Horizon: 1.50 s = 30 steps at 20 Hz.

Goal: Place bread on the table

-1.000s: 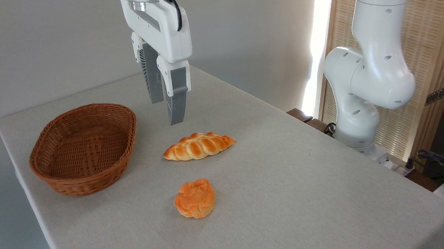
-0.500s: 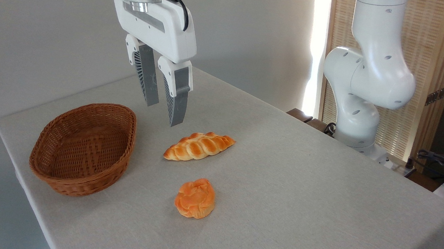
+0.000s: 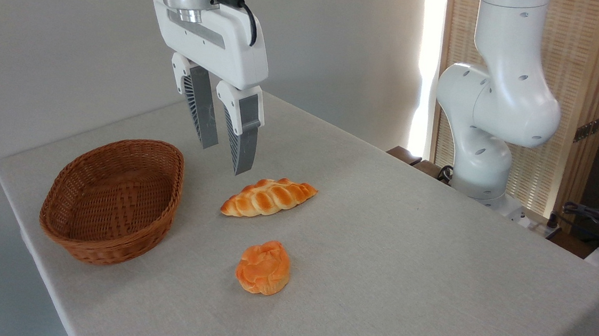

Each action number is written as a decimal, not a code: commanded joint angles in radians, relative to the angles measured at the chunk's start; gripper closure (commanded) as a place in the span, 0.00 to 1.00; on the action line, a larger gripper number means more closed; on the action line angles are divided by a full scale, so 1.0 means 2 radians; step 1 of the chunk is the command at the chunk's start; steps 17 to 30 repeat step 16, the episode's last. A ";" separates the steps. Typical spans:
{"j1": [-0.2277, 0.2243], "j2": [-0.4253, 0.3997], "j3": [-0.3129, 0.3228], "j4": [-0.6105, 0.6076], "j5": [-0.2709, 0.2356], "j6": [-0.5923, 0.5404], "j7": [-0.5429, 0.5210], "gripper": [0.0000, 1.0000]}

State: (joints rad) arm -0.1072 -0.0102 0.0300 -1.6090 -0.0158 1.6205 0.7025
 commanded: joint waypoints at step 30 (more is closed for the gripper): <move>0.024 -0.003 -0.026 -0.002 0.022 -0.004 -0.005 0.00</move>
